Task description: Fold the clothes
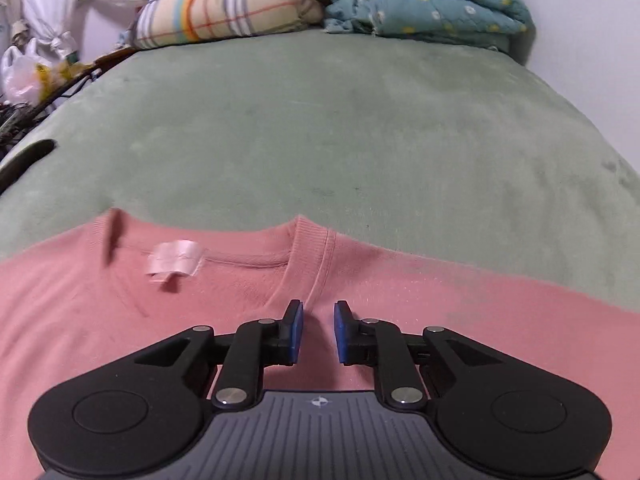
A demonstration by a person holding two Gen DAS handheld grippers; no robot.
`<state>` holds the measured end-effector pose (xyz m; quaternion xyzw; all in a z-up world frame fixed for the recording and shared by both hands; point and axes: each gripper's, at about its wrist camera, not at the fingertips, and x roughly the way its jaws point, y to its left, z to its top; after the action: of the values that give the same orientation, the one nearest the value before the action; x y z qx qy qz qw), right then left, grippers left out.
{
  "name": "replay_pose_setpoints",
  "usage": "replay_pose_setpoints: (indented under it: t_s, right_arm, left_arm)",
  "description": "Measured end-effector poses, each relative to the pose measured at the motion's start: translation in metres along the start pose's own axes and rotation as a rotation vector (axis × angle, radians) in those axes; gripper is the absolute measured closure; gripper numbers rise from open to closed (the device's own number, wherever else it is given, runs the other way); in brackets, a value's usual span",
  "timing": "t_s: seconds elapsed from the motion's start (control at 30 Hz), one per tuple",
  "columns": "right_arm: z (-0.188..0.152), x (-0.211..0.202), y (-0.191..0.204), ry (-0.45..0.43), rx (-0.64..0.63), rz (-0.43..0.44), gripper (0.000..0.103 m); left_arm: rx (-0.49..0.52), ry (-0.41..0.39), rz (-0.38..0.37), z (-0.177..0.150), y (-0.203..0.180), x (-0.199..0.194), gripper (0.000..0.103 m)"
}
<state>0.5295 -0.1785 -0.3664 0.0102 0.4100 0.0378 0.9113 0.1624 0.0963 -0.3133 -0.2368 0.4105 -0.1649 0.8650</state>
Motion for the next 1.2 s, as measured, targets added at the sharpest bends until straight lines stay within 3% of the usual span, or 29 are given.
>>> replay_pose_setpoints:
  t_s: [0.17, 0.27, 0.4, 0.53, 0.63, 0.7, 0.87, 1.0, 1.1, 1.2]
  right_arm:
    - [0.037, 0.015, -0.004, 0.052, 0.139, -0.065, 0.089]
    - [0.051, -0.023, 0.02, -0.083, 0.073, 0.019, 0.087]
    - [0.012, -0.076, 0.076, -0.128, -0.128, 0.237, 0.077]
    - [-0.054, -0.113, 0.14, -0.067, -0.246, 0.421, 0.071]
    - [-0.095, -0.128, 0.182, -0.003, -0.307, 0.491, 0.067]
    - [-0.11, -0.133, 0.199, 0.002, -0.336, 0.504, 0.063]
    - [-0.127, -0.115, 0.215, 0.044, -0.347, 0.468, 0.061]
    - [-0.115, -0.089, 0.213, -0.056, -0.455, 0.333, 0.061]
    - [-0.094, -0.089, 0.19, -0.029, -0.303, 0.303, 0.062]
    - [-0.097, -0.116, 0.163, -0.031, -0.236, 0.378, 0.062]
  left_arm:
    - [0.004, 0.003, 0.007, 0.0, -0.001, 0.001, 0.02]
    - [-0.021, -0.011, -0.01, -0.001, 0.003, 0.0, 0.019]
    - [-0.053, -0.031, -0.034, -0.002, 0.008, -0.002, 0.019]
    - [-0.033, -0.026, -0.009, -0.001, 0.003, -0.001, 0.019]
    - [0.007, -0.025, 0.011, -0.003, -0.003, 0.0, 0.015]
    - [0.057, -0.028, -0.001, -0.005, -0.005, 0.001, 0.009]
    - [0.133, -0.04, 0.018, -0.011, -0.012, 0.002, 0.009]
    - [0.153, -0.05, 0.022, -0.013, -0.012, 0.002, 0.009]
    - [0.127, -0.049, 0.009, -0.012, -0.008, 0.001, 0.009]
    - [0.065, -0.045, -0.019, -0.008, 0.0, -0.003, 0.009]
